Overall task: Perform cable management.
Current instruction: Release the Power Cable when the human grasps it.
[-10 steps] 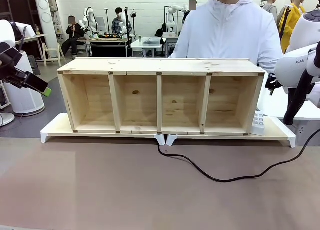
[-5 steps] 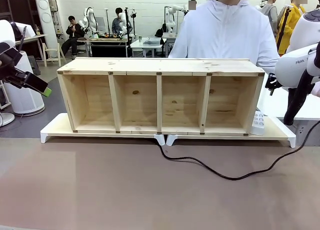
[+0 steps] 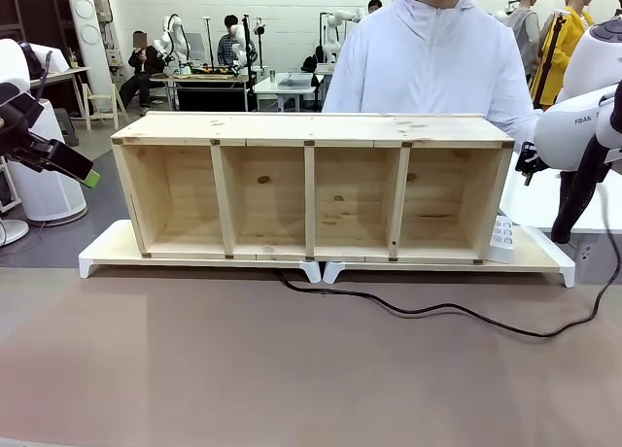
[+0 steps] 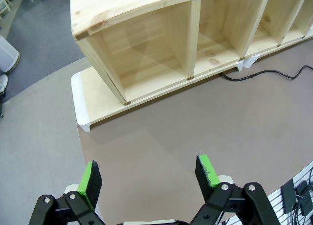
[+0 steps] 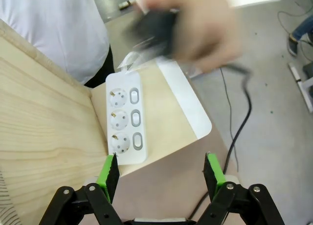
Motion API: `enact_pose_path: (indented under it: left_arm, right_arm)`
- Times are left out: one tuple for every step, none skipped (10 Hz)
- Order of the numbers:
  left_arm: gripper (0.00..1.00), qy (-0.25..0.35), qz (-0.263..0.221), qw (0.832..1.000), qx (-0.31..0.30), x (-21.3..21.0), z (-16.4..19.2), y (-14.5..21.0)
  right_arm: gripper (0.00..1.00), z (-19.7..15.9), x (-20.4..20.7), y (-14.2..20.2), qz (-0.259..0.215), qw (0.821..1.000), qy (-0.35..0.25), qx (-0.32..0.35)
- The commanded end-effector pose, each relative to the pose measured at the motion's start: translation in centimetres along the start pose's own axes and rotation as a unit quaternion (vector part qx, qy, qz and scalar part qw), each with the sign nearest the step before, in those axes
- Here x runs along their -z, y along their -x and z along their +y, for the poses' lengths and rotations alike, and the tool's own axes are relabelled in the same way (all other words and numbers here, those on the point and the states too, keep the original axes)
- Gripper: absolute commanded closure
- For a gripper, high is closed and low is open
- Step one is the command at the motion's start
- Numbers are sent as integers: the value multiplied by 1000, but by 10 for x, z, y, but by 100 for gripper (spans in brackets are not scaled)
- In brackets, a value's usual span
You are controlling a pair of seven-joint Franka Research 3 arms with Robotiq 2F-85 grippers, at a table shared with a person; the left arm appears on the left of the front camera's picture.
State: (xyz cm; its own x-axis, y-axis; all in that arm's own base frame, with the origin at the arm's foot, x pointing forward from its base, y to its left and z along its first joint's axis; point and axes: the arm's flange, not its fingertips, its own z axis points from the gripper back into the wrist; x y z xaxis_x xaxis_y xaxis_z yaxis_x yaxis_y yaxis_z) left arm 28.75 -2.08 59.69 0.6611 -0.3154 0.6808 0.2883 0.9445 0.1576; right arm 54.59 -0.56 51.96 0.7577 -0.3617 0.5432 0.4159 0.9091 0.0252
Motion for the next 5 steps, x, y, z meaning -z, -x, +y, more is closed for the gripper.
enact_pose_path:
  left_arm:
    - [0,-3,-5,1000,0,2,1,-2]
    - [0,-3,-5,1000,0,2,1,-2]
    - [0,-3,-5,1000,0,2,1,-2]
    - [0,-3,-5,1000,0,2,1,-2]
    - [0,-3,-5,1000,0,2,1,-2]
  right_arm:
    - [11,0,0,0,1,1000,1,2]
    - [11,0,0,0,1,1000,1,2]
    - [11,0,0,0,1,1000,1,2]
    - [11,0,0,0,1,1000,1,2]
    - [11,0,0,0,1,1000,1,2]
